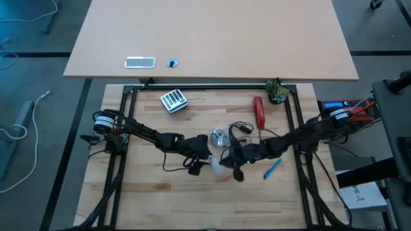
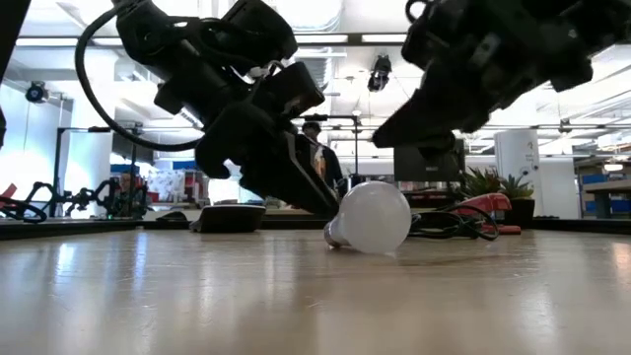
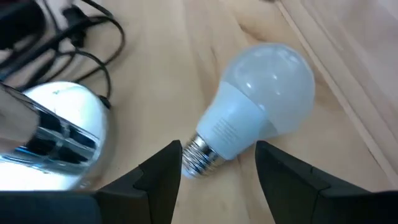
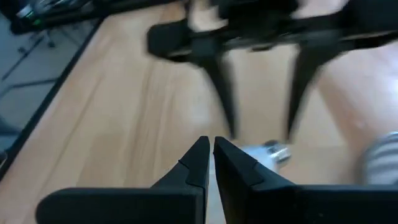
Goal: Screw lightbulb
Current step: Insert the white lightbulb into the silver lamp
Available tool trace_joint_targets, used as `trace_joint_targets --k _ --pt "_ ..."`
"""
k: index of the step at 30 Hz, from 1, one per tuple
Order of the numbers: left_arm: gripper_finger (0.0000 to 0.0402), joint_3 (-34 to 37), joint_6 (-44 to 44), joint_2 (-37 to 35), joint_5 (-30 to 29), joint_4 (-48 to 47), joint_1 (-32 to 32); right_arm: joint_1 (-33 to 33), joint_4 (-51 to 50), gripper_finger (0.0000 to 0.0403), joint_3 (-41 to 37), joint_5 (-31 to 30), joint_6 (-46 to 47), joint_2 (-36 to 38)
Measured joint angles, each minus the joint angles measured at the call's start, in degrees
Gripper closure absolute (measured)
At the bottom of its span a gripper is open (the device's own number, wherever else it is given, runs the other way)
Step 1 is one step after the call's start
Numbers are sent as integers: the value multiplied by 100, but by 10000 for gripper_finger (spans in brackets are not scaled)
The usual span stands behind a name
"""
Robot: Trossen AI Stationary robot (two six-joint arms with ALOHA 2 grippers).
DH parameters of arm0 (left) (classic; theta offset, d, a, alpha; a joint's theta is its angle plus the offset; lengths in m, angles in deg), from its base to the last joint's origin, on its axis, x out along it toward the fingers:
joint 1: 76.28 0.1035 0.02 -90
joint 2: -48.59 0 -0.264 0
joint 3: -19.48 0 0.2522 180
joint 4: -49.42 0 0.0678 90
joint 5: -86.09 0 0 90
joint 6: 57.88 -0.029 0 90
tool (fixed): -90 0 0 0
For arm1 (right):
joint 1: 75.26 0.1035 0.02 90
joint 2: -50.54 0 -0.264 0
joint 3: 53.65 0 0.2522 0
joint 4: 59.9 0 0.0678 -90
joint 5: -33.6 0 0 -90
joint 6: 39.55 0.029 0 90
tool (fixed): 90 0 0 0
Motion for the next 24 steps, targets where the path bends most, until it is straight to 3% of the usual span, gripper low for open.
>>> trace_joint_targets --k 12,24 --pt "207 -1 -107 35 -148 296 9 117 -223 385 68 1015 99 -675" --pt "207 -1 -112 537 -149 762 11 88 -1611 385 203 -336 317 -582"
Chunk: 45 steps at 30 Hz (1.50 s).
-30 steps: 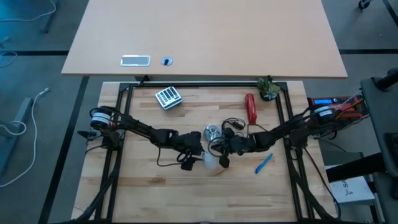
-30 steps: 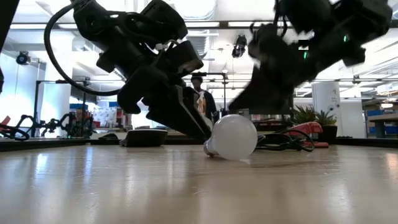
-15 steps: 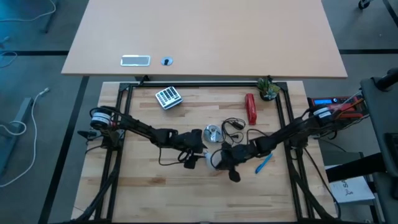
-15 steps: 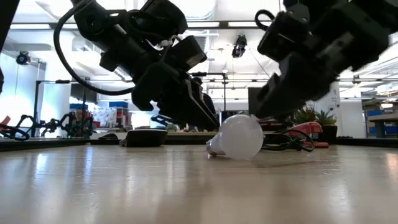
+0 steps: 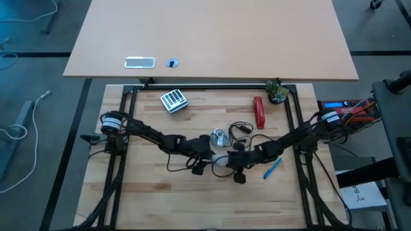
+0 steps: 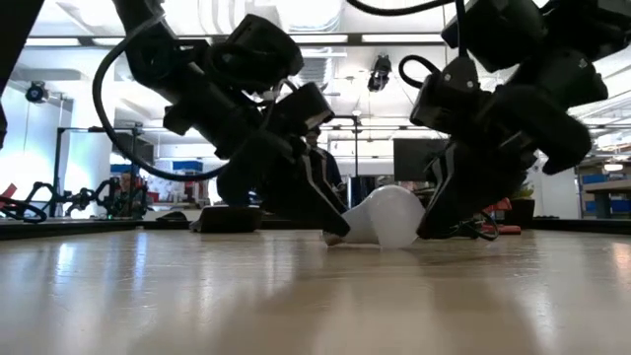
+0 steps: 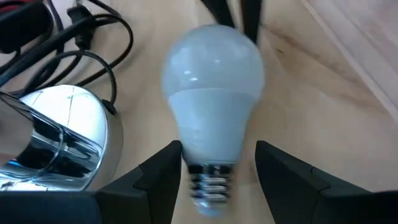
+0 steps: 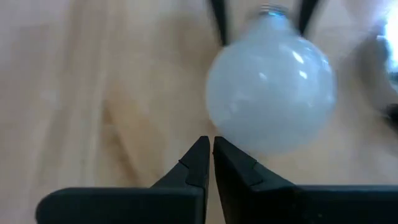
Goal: Screw lightbulb
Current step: Insert the white lightbulb into the silver lamp
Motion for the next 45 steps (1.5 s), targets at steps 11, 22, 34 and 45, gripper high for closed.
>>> trace_joint_targets --k 11,22,34,45 --pt "215 -2 134 42 -221 60 4 -40 1 385 -9 -217 -18 69" --pt "310 -9 260 164 -259 -147 9 -33 20 385 -9 -173 24 68" --pt "310 0 521 146 -537 -2 15 95 -285 385 -11 -256 217 418" --pt "310 2 375 -190 -553 468 7 551 -642 385 -116 -1228 -154 1590"
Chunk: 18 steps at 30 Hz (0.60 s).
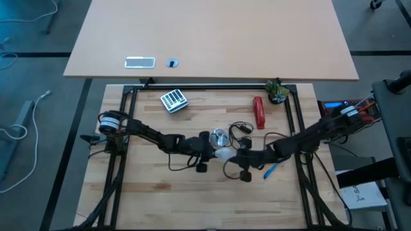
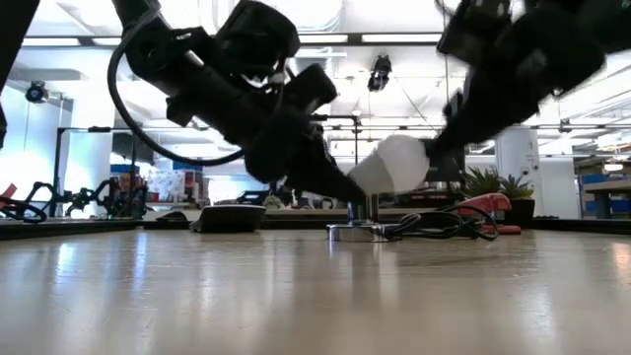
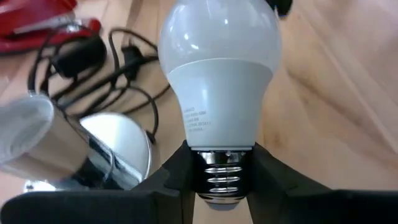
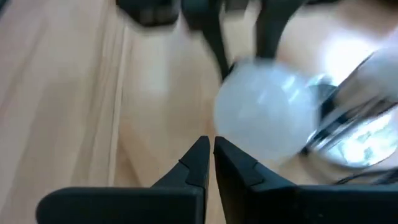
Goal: Screw lightbulb
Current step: Insert the white lightbulb into the silver lamp
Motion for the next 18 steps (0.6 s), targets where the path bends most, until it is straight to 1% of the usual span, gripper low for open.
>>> trace_joint_targets --k 3,6,8,14,18 --pt "310 0 -152 -48 2 179 -26 106 4 385 -20 -417 -252 448" --pt "311 0 -337 -65 34 343 -72 166 -15 385 -24 -576 -423 825" --pt "311 0 -425 -65 48 382 -103 177 -130 385 -24 -577 -447 1009" --pt "310 0 -587 -65 11 550 -129 175 -480 385 -24 -569 -447 1057" --pt "310 0 -643 -65 -350 523 -133 175 -474 384 -24 -645 -196 948"
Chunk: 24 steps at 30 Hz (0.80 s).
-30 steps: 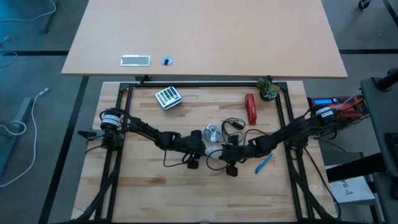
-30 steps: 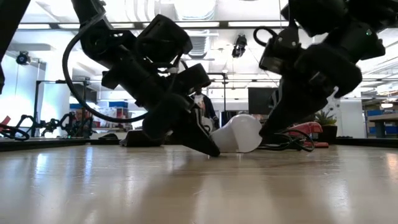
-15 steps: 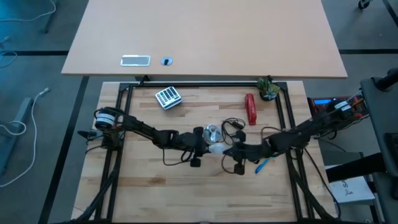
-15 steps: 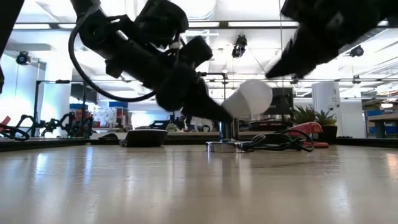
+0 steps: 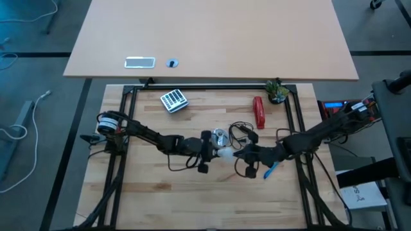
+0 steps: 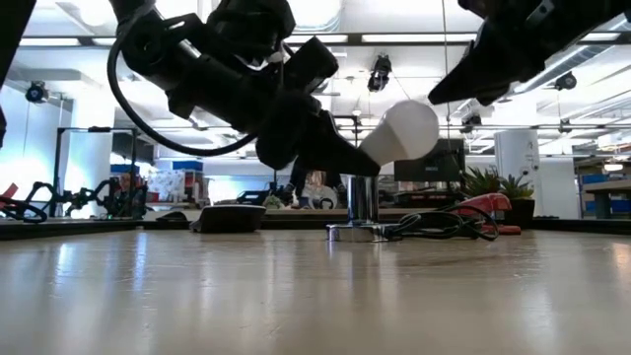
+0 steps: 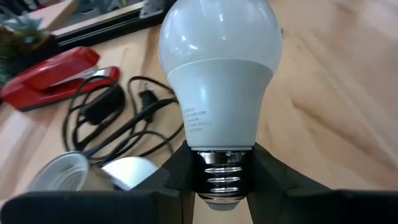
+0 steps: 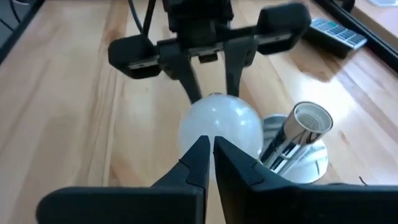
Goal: Screw lightbulb
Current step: Insert the white lightbulb into the silver lamp
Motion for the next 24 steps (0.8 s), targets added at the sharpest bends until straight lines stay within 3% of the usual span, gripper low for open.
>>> trace_joint_targets --k 5,17,24 --pt "310 0 -62 0 -96 -108 -9 -17 16 355 14 -88 218 -42" --pt "311 0 -117 0 -95 130 -22 -42 -56 188 15 -219 364 -51" --pt "311 0 -101 0 -94 369 -22 -42 129 122 15 -228 340 -85"
